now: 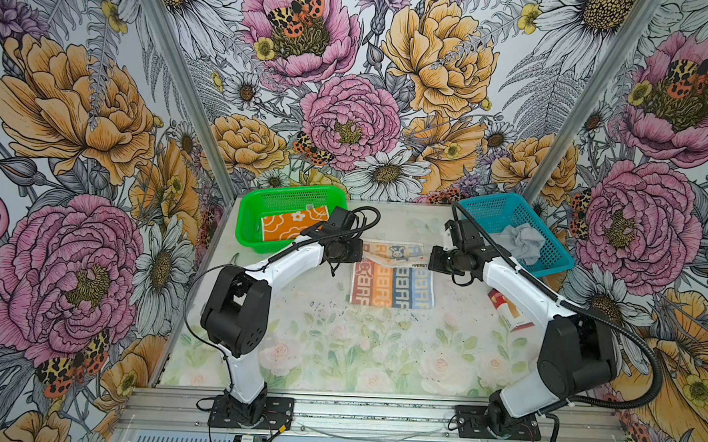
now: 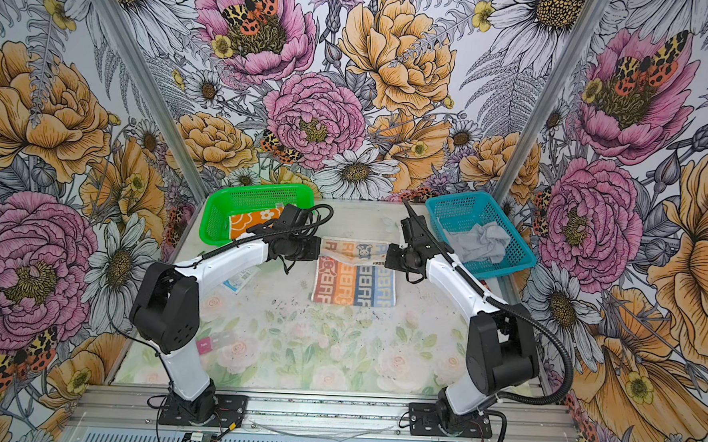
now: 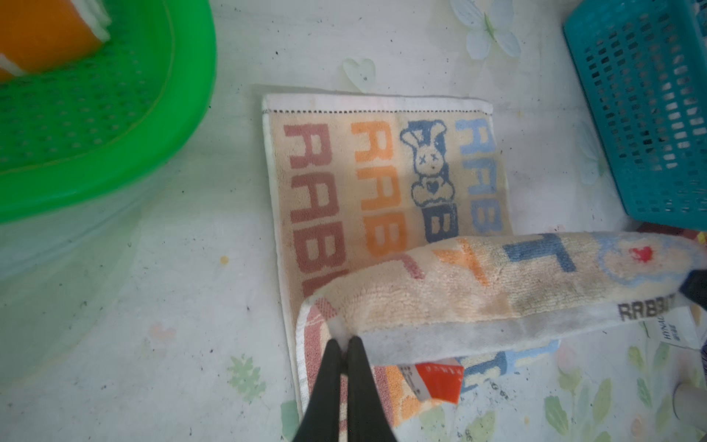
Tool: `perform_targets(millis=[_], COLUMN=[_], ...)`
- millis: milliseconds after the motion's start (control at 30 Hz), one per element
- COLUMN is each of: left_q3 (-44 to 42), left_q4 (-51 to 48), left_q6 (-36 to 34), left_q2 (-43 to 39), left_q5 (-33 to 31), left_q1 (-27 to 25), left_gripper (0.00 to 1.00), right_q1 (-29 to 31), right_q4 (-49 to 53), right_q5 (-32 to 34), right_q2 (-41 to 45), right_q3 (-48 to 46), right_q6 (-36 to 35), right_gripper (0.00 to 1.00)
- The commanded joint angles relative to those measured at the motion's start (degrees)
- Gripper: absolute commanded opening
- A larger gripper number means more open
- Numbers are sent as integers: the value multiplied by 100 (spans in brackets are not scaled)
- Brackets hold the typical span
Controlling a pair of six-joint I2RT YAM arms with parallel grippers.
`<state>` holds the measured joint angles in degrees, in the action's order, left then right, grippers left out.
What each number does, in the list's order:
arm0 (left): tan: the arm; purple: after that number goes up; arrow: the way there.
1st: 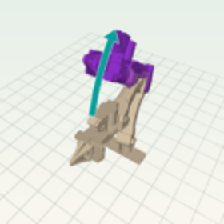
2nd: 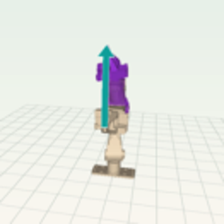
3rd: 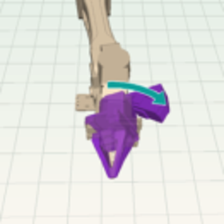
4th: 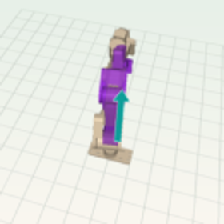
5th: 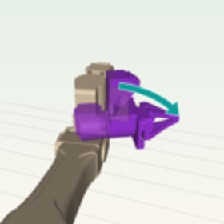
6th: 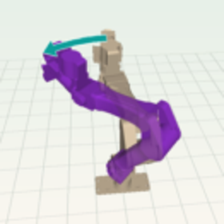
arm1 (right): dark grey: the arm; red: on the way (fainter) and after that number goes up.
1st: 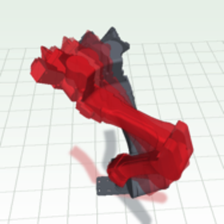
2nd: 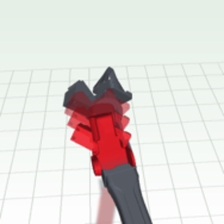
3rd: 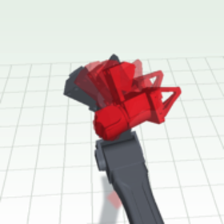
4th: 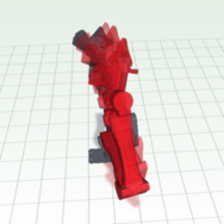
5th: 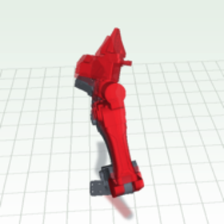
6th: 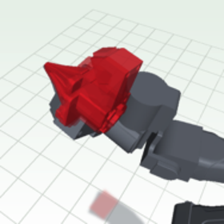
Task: Fold and stack the towels
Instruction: 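Fold the near end over toward the baskets with both grippers, then lower the folded edge onto the towel and open both grippers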
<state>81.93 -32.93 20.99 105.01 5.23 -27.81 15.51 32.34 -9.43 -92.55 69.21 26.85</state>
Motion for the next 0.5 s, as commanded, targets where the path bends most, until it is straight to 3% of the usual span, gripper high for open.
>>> perform_targets(millis=[0,200,467], left_q3=[369,840,961], left_q4=[-47,-86,-133], left_q6=[-244,-289,-374], left_q2=[494,1193,1320], left_q5=[-11,78,-31], left_q1=[124,214,250], left_gripper=[0,0,0], right_q1=[-170,-365,-392], right_q4=[-380,-438,-433], right_q5=[-486,-794,-853], right_q2=[-503,-1445,-1822], right_q3=[276,784,1120], right_q6=[-224,-342,-442], right_gripper=[0,0,0])
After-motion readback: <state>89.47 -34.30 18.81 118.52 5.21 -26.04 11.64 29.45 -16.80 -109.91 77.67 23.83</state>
